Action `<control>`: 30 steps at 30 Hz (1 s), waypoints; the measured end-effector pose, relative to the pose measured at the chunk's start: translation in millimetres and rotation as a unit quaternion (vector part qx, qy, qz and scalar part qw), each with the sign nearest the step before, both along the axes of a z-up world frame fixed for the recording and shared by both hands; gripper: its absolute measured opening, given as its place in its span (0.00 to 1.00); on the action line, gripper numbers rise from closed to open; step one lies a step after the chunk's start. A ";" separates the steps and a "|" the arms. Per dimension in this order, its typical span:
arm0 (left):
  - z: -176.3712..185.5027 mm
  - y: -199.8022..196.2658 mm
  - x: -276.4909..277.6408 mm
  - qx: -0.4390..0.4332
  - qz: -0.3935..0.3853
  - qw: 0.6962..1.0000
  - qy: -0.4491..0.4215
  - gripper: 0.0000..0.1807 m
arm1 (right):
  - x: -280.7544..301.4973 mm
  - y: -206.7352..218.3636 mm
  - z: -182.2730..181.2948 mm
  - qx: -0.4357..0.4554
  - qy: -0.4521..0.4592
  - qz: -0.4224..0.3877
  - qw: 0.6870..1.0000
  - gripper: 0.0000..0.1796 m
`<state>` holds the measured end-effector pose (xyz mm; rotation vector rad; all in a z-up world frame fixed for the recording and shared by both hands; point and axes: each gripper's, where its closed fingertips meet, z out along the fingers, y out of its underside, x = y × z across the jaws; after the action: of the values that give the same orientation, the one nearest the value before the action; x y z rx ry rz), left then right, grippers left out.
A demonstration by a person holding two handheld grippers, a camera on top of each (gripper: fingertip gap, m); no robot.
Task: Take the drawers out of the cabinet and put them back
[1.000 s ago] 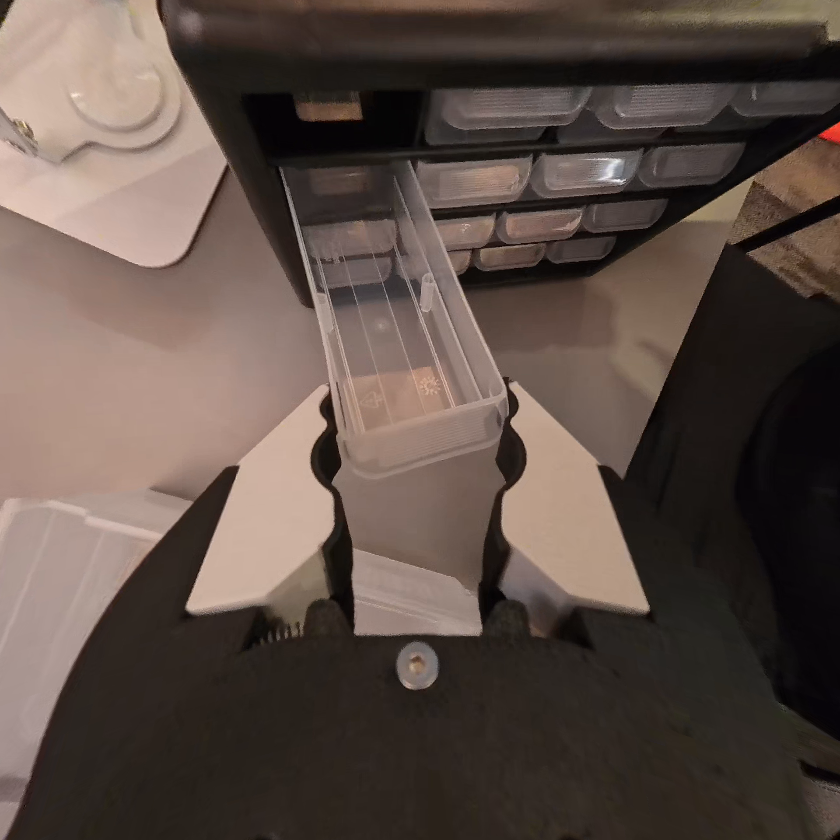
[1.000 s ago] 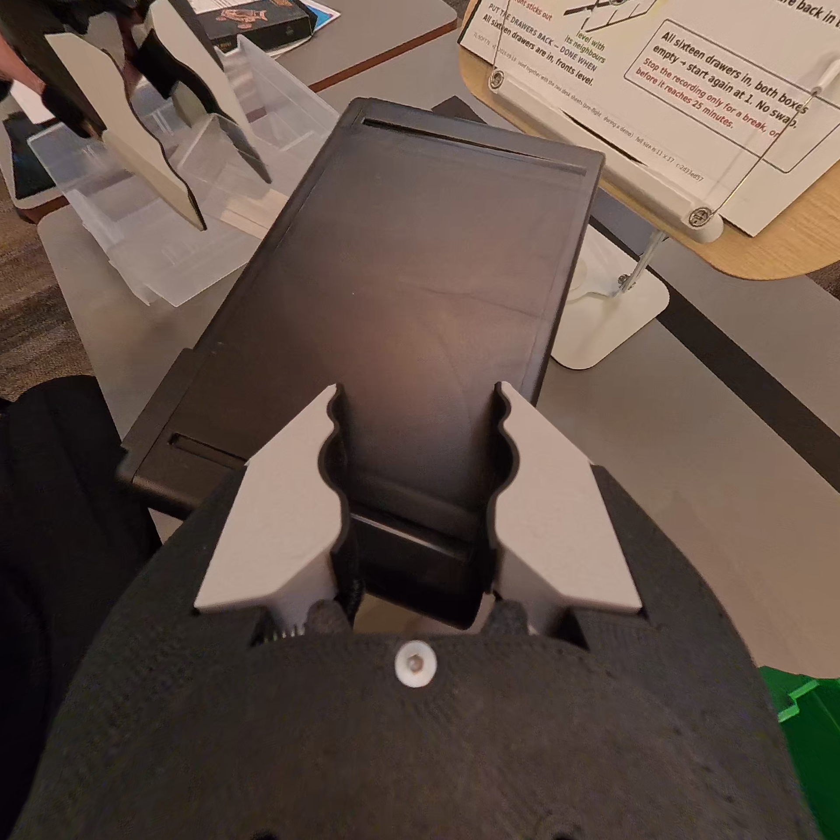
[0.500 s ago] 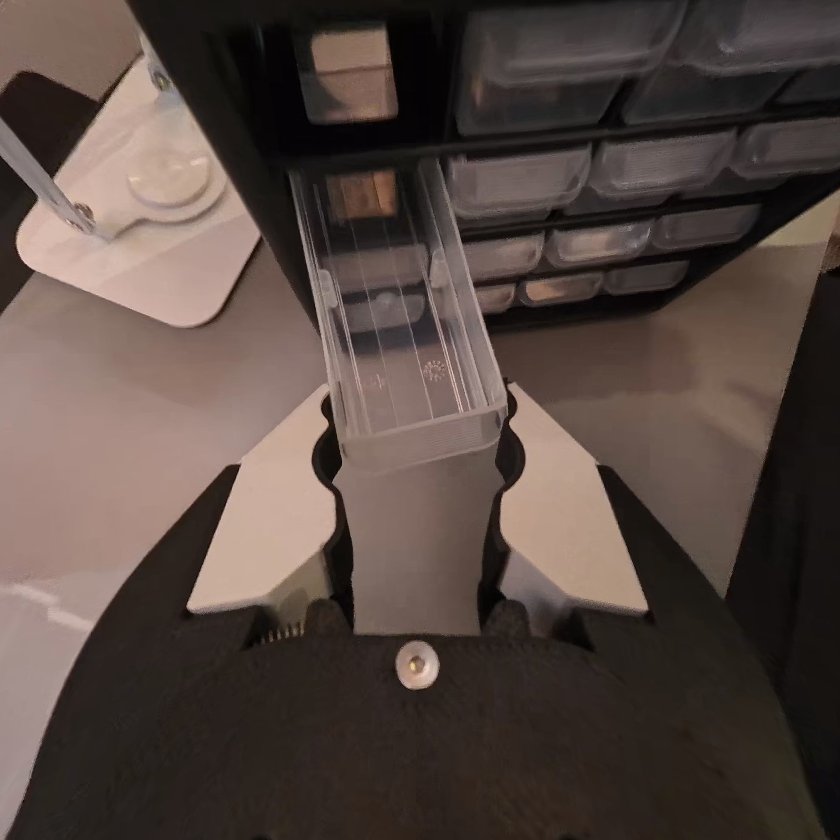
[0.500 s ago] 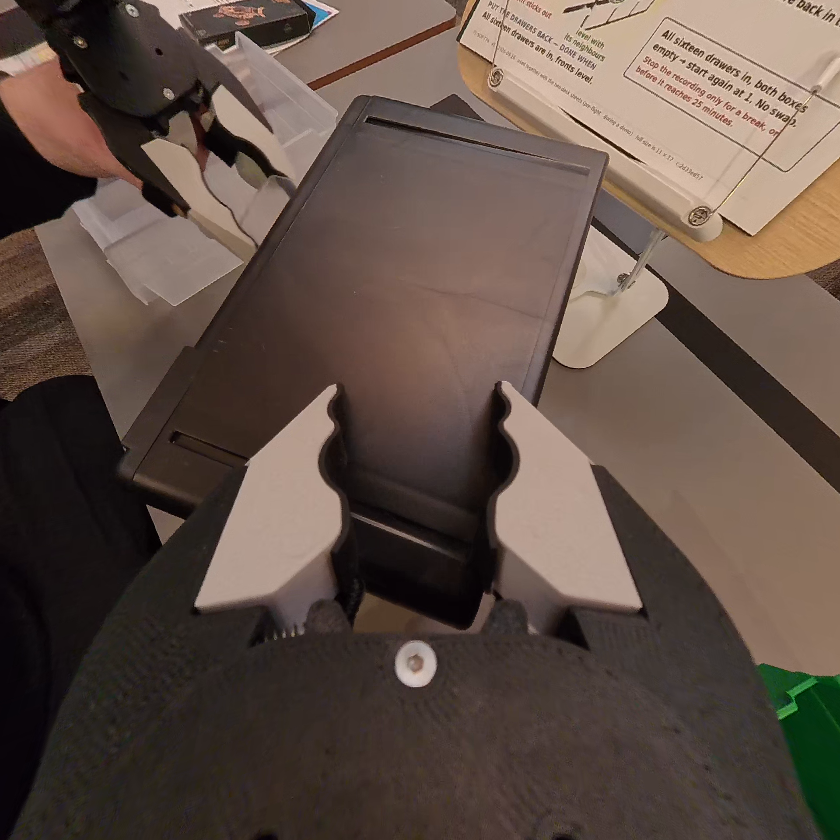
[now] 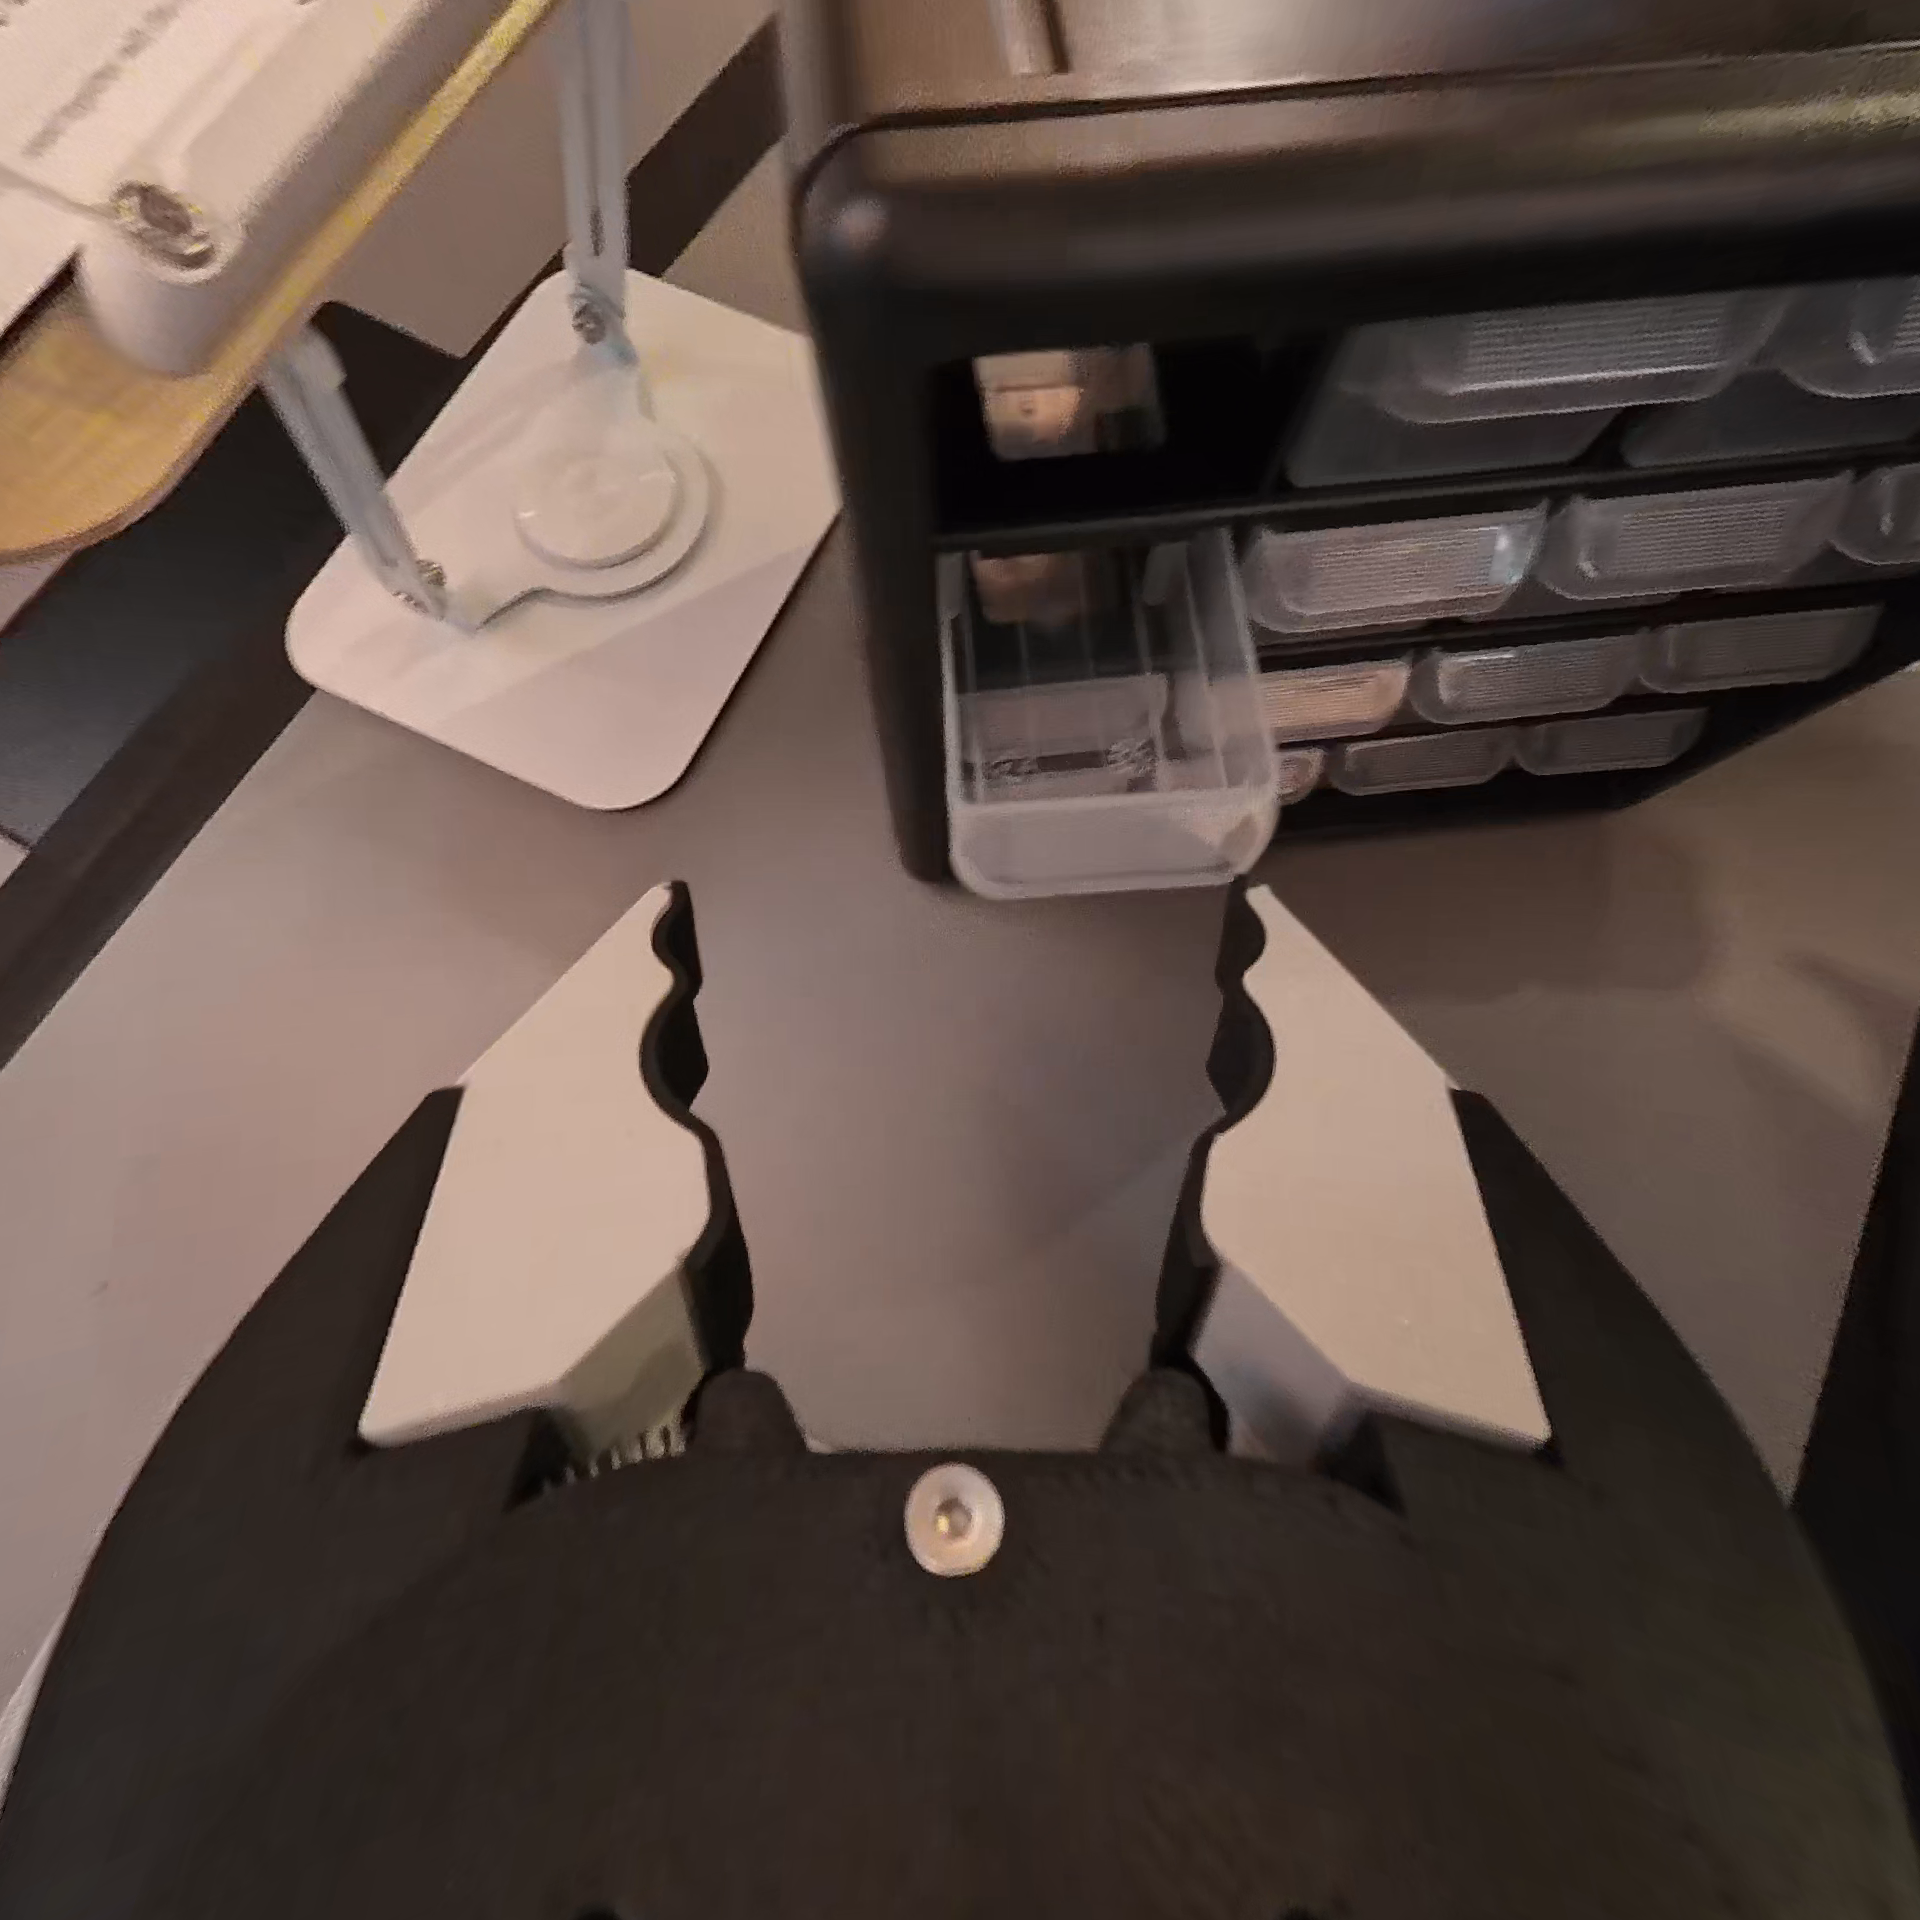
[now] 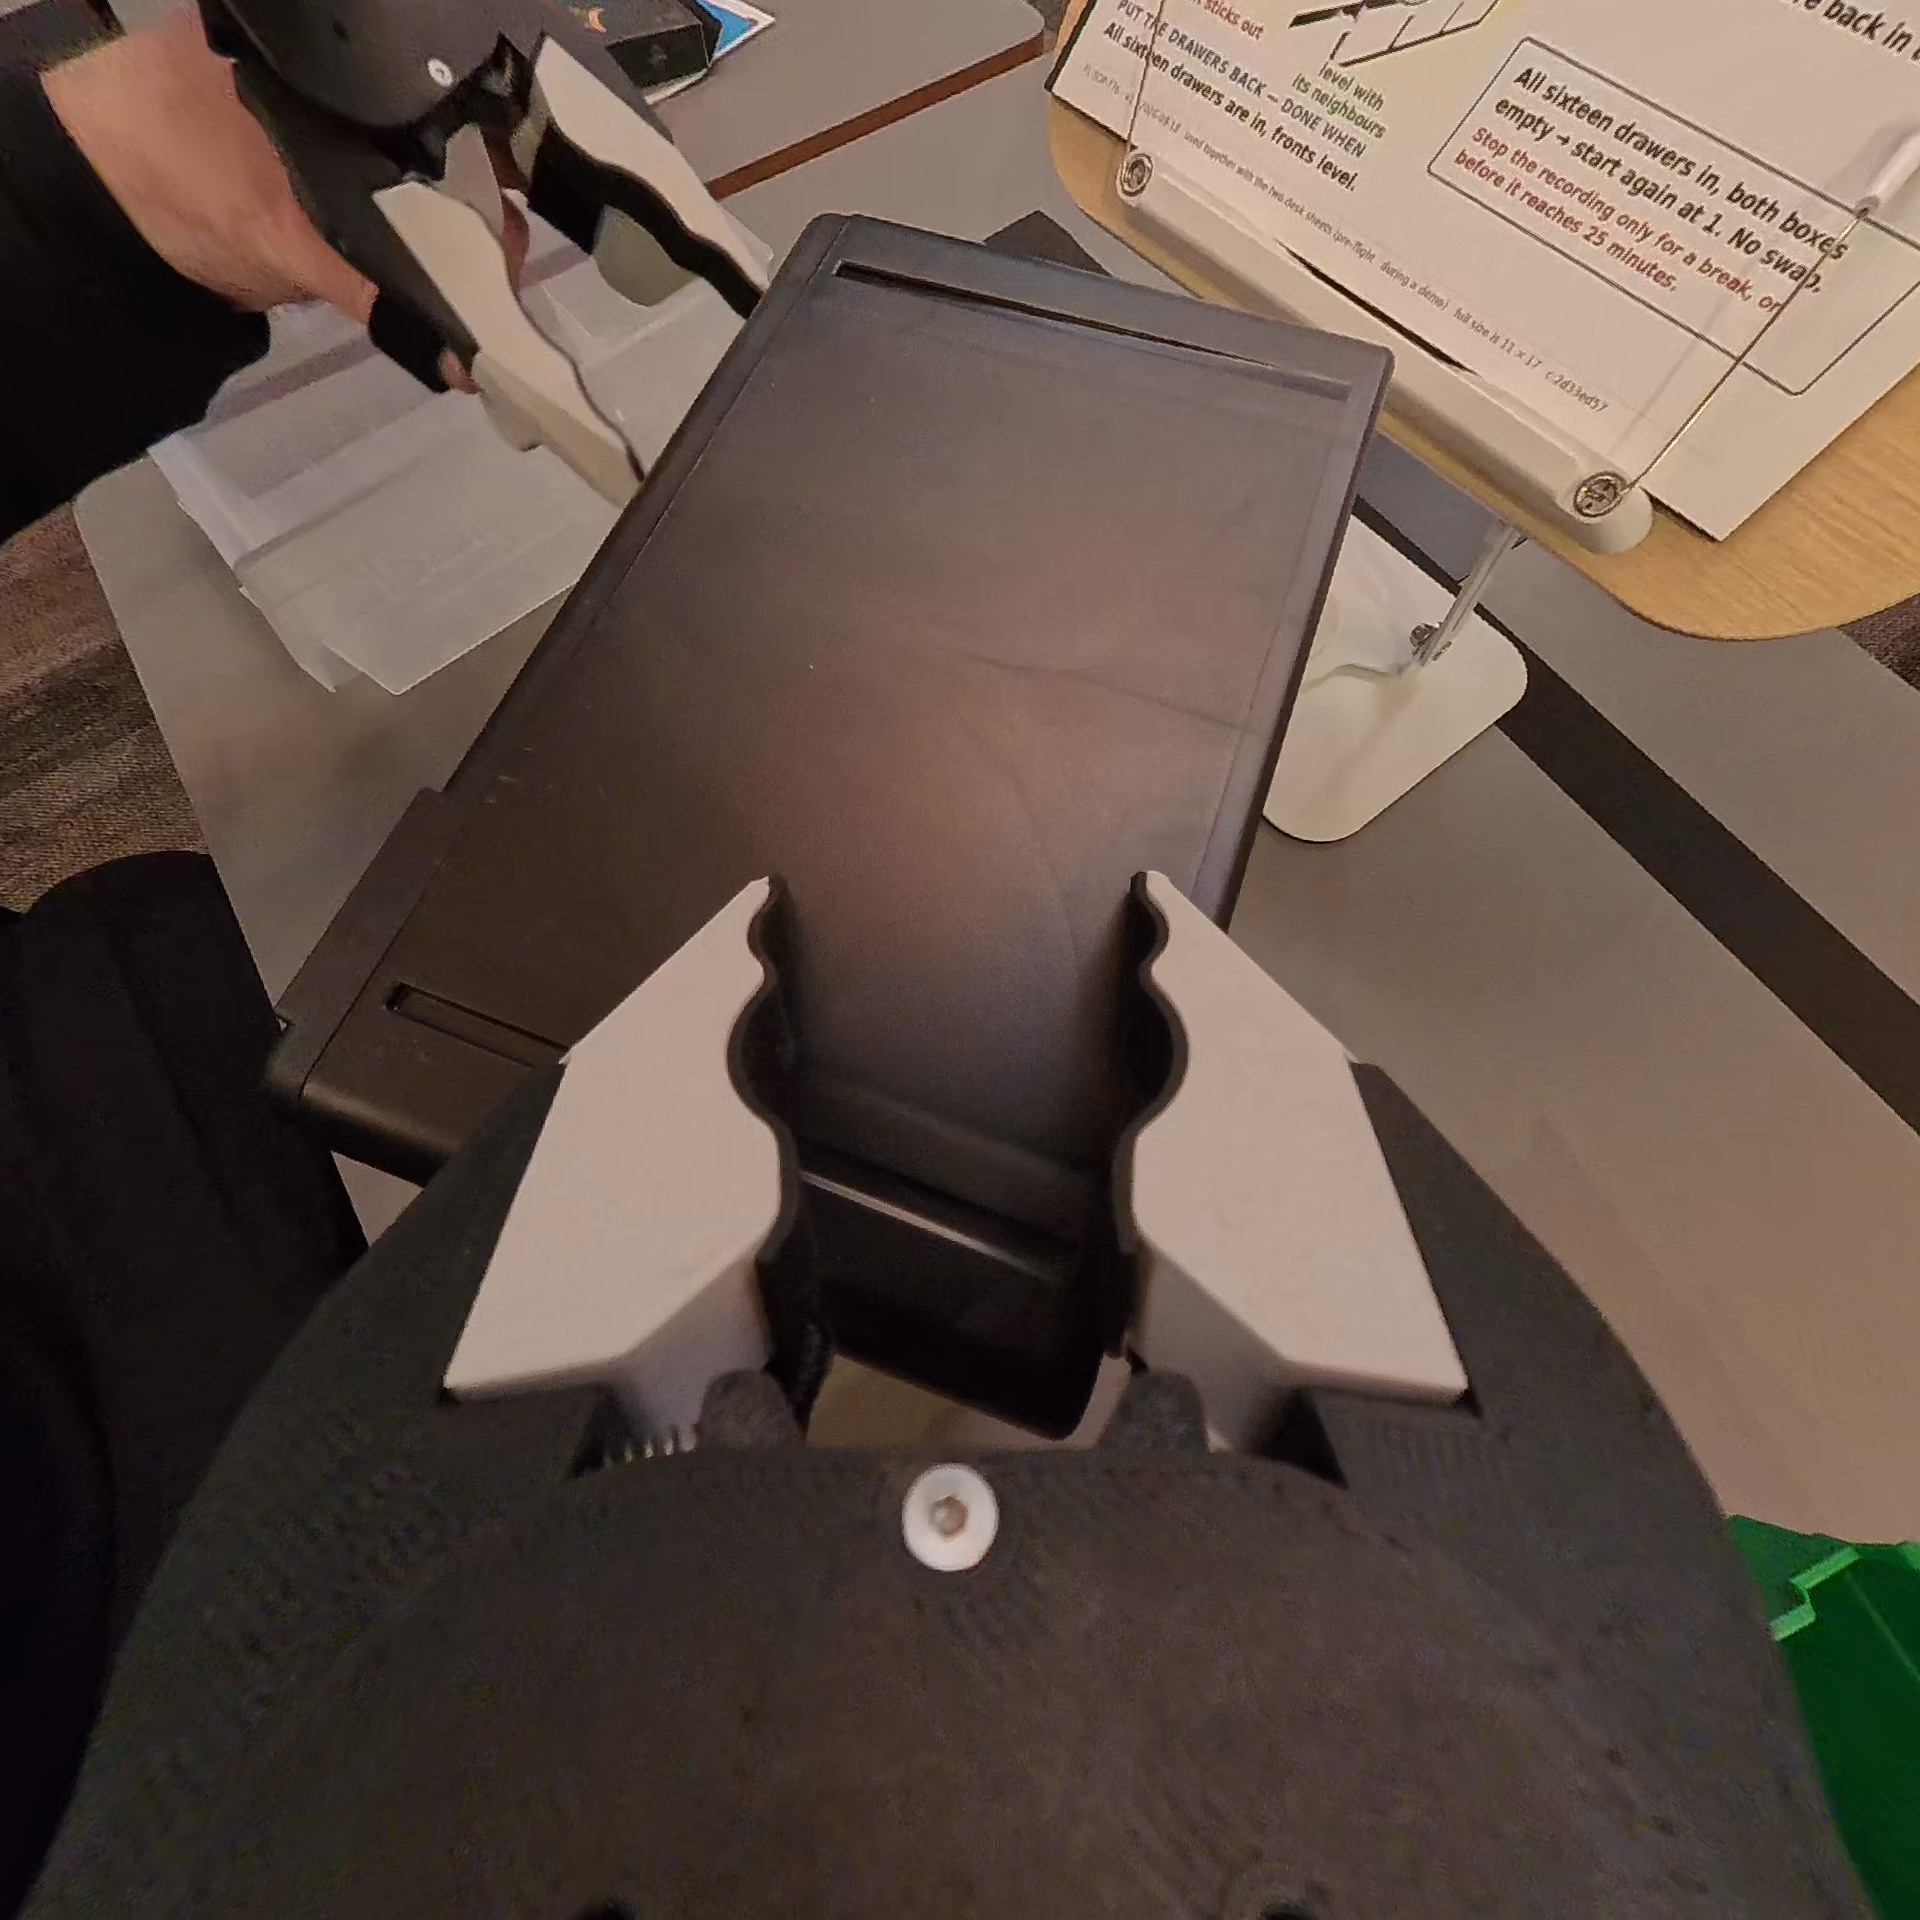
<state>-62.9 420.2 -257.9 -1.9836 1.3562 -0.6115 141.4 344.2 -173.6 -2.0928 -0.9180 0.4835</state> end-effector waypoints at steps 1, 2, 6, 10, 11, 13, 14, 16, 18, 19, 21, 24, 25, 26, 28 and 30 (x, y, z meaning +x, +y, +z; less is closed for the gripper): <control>0.8 5.6 -3.6 0.004 0.011 1.000 0.000 0.51 | -0.1 0.0 -0.1 0.000 -0.001 0.000 1.000 0.35; 1.7 11.2 -4.2 0.008 0.021 1.000 -0.002 0.49 | -0.1 0.0 0.0 0.000 -0.001 0.001 1.000 0.35; 3.5 24.3 13.9 0.030 0.022 0.999 0.007 0.49 | -0.1 -0.1 0.1 0.000 0.001 0.000 1.000 0.35; 2.0 35.8 40.4 0.044 0.013 0.999 0.016 0.46 | 0.4 0.1 0.1 -0.001 0.001 -0.002 1.000 0.35; 1.6 36.6 42.8 0.043 0.006 0.999 0.018 0.43 | 0.7 0.2 0.1 0.000 0.000 -0.003 1.000 0.35; 2.8 28.5 49.6 0.029 -0.027 0.999 0.002 0.36 | 0.7 0.0 0.0 0.000 -0.002 -0.002 1.000 0.35; 1.6 21.6 53.1 0.022 -0.047 0.999 -0.001 0.33 | 0.8 0.0 0.1 0.001 -0.003 0.000 1.000 0.35; 0.9 20.6 55.0 0.033 -0.051 0.998 0.003 0.26 | 1.1 0.1 0.2 0.000 -0.002 0.004 1.000 0.35; 0.7 18.1 55.6 0.030 -0.055 0.998 0.003 0.29 | 1.8 0.3 0.2 0.000 -0.003 0.009 1.000 0.34; 0.7 15.6 56.2 0.024 -0.056 0.998 0.003 0.32 | 2.3 0.4 0.2 -0.001 -0.003 0.011 1.000 0.34; 0.4 11.8 56.6 0.022 -0.057 0.998 0.006 0.33 | 4.4 0.1 0.3 -0.001 -0.003 0.014 1.000 0.32; 1.6 -0.8 57.6 0.014 -0.064 0.998 0.010 0.27 | 11.0 -2.5 0.7 -0.004 -0.010 0.019 1.000 0.29; 1.5 -7.8 59.1 0.015 -0.072 0.997 0.013 0.26 | 13.7 -3.4 0.7 -0.006 -0.011 0.021 1.000 0.29; 1.5 -15.9 61.2 0.014 -0.078 0.997 0.015 0.27 | 16.3 -4.2 0.6 -0.007 -0.013 0.022 1.000 0.29; 1.2 -32.8 64.7 0.016 -0.090 0.996 0.024 0.29 | 20.4 -6.6 0.6 -0.010 -0.015 0.029 0.999 0.29; 1.0 -49.4 66.7 0.013 -0.102 0.994 0.030 0.30 | 22.6 -9.0 0.6 -0.011 -0.016 0.036 0.999 0.29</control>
<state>3.7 370.8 -256.9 -1.8692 1.6095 -0.6267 164.0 335.2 -173.1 -2.0990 -1.0151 0.5009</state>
